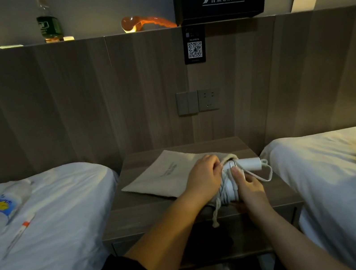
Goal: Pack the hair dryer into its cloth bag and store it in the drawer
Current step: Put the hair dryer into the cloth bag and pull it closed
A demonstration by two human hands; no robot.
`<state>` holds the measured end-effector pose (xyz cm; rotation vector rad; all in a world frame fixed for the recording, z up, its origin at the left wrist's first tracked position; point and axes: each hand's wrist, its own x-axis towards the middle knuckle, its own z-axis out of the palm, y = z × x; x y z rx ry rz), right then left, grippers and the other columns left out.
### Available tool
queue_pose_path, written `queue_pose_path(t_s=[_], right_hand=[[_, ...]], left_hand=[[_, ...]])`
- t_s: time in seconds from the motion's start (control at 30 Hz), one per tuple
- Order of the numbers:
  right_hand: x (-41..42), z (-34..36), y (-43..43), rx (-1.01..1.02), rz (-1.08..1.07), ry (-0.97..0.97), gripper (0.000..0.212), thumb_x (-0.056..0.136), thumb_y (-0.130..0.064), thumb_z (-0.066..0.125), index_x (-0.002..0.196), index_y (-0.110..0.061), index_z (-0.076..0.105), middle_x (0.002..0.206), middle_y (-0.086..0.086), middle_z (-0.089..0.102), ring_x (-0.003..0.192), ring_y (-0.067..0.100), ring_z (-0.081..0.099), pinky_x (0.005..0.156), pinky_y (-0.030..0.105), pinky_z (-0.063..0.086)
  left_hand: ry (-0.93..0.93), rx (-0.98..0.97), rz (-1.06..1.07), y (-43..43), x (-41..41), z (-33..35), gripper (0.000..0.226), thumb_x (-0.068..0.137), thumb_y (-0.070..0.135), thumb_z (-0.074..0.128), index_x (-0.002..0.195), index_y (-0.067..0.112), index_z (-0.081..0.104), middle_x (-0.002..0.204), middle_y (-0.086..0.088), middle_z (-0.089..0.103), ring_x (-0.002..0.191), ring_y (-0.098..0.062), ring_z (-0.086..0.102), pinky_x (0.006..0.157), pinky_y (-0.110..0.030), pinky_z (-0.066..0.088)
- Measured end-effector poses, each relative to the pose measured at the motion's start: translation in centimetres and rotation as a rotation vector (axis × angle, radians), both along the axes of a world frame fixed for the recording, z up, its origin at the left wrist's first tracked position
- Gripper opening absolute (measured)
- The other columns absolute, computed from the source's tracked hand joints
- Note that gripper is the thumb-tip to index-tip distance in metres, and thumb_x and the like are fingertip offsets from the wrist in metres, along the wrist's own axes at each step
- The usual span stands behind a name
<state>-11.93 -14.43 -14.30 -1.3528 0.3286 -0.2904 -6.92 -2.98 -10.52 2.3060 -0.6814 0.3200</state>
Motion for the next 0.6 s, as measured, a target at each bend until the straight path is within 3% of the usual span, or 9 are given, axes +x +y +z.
queue_pose_path(t_s=[0.17, 0.27, 0.43, 0.53, 0.6], right_hand=[[0.7, -0.7, 0.3, 0.100, -0.042, 0.020, 0.034, 0.086, -0.043, 0.058, 0.100, -0.013, 0.063, 0.099, 0.012, 0.070, 0.091, 0.026, 0.067, 0.080, 0.044, 0.056], [1.1, -0.8, 0.7, 0.113, -0.087, 0.051, 0.046, 0.082, -0.046, 0.062, 0.108, -0.008, 0.062, 0.100, 0.013, 0.071, 0.091, 0.026, 0.068, 0.085, 0.045, 0.055], [1.4, -0.9, 1.1, 0.158, -0.125, 0.075, 0.075, 0.065, -0.059, 0.070, 0.120, -0.010, 0.057, 0.110, 0.012, 0.069, 0.097, 0.028, 0.067, 0.089, 0.051, 0.053], [1.6, -1.1, 1.3, 0.186, -0.160, 0.078, 0.104, 0.043, -0.069, 0.075, 0.126, -0.010, 0.052, 0.120, 0.011, 0.065, 0.103, 0.029, 0.065, 0.091, 0.051, 0.052], [2.0, -1.0, 1.4, 0.209, -0.176, 0.078, 0.114, 0.038, -0.070, 0.076, 0.131, -0.011, 0.048, 0.131, 0.010, 0.059, 0.110, 0.029, 0.062, 0.094, 0.051, 0.051]], left_hand=[[-0.123, 0.148, 0.060, 0.7, -0.5, -1.1, 0.010, 0.089, 0.024, 0.051, 0.091, 0.015, 0.055, 0.099, -0.002, 0.056, 0.098, -0.021, 0.047, 0.084, -0.038, 0.043], [-0.189, 0.199, 0.217, 1.3, -1.6, -3.2, 0.025, 0.080, 0.027, 0.058, 0.102, 0.019, 0.050, 0.109, -0.002, 0.050, 0.104, -0.021, 0.044, 0.086, -0.035, 0.038], [-0.140, -0.062, 0.412, 2.7, -2.6, -7.3, 0.032, 0.060, 0.032, 0.068, 0.080, 0.017, 0.047, 0.083, -0.001, 0.048, 0.073, -0.014, 0.042, 0.060, -0.026, 0.034], [0.002, -0.054, 0.401, 3.0, -2.7, -7.7, 0.030, 0.072, 0.037, 0.066, 0.071, 0.019, 0.043, 0.078, 0.003, 0.042, 0.076, -0.011, 0.036, 0.065, -0.025, 0.028], [0.003, -0.011, 0.327, 3.1, -2.6, -7.4, 0.027, 0.080, 0.032, 0.060, 0.068, 0.018, 0.041, 0.077, 0.003, 0.040, 0.079, -0.012, 0.036, 0.066, -0.025, 0.025]])
